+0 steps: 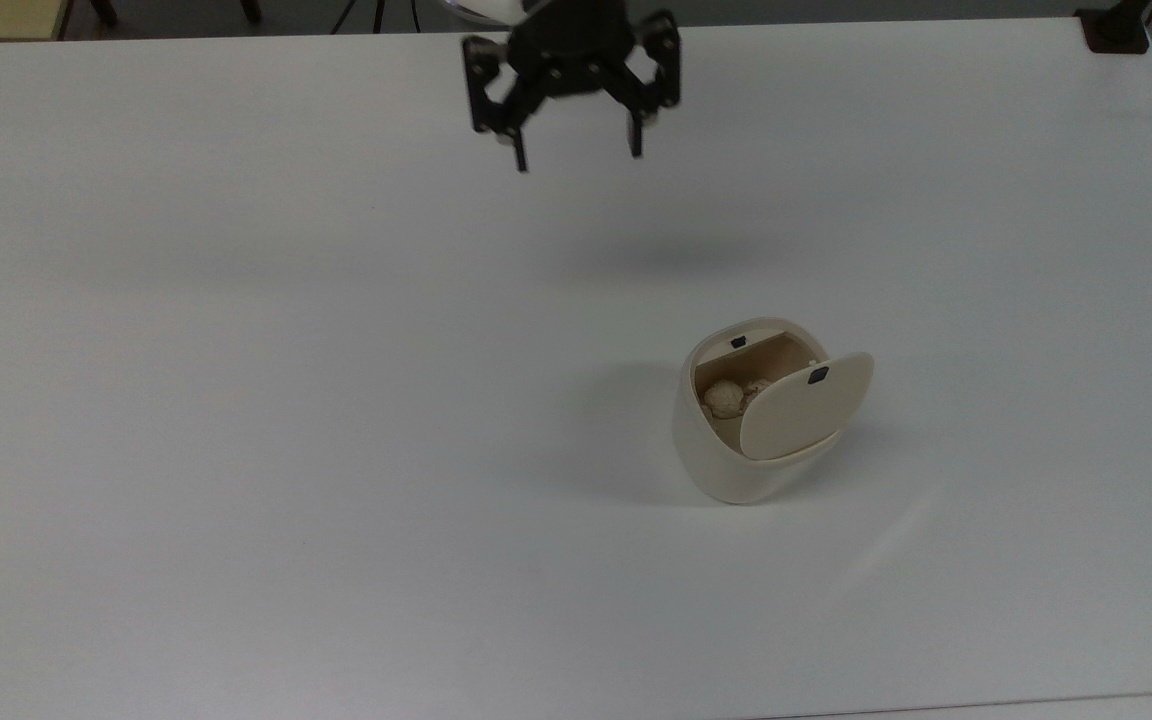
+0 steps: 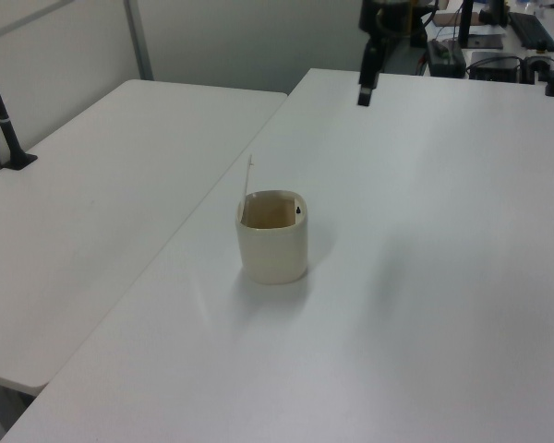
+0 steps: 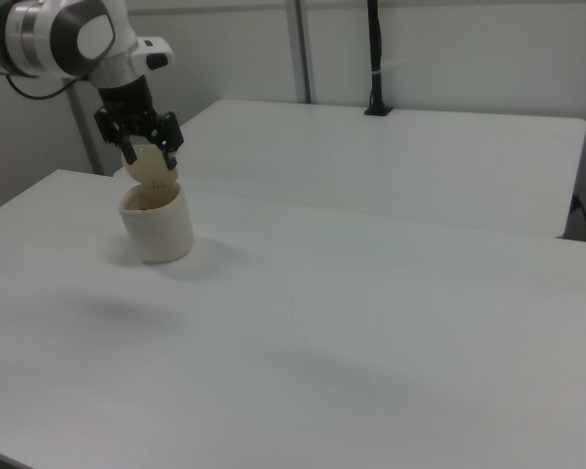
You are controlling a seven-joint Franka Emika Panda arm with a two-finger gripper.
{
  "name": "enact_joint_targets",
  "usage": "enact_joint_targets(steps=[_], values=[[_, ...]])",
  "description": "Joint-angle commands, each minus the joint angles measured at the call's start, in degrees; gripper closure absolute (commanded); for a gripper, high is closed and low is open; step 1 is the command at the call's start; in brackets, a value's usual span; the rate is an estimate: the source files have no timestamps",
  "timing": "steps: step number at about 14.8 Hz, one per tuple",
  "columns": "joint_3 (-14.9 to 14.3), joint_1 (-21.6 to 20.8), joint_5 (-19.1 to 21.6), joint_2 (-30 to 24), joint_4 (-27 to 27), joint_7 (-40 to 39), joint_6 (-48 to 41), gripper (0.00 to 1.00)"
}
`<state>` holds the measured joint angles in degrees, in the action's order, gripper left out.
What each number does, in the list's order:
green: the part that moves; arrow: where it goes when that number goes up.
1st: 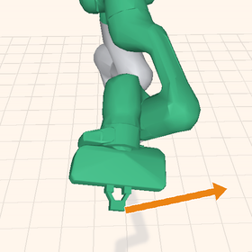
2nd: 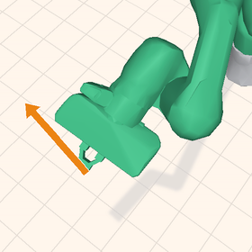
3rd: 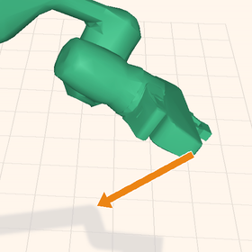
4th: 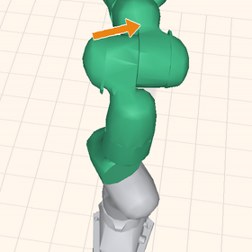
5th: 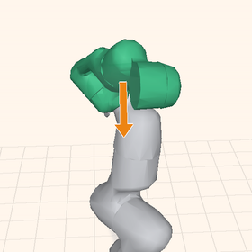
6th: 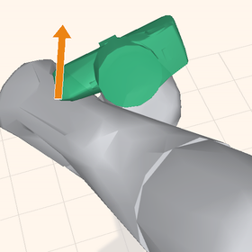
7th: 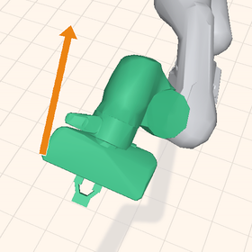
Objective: Close the trash bin
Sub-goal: 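Move the gripper down to the open lid of the cream bin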
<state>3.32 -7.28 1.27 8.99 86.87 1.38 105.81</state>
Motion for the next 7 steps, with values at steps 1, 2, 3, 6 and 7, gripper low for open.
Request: enact_joint_targets(steps=[1,2,3,6,7], values=[[-0.2,-4.7,-0.6,5.1,-2.8,11.2,8.7,0.42],[-0.2,-5.6,-0.3,6.4,-4.2,16.7,10.7,0.61],[-0.2,-6.3,0.0,7.7,-5.6,23.4,13.3,0.84],[-0.2,-7.0,0.7,9.6,-7.2,39.7,21.1,1.0],[-0.2,-7.0,2.1,10.5,-7.4,42.6,23.0,1.0]])
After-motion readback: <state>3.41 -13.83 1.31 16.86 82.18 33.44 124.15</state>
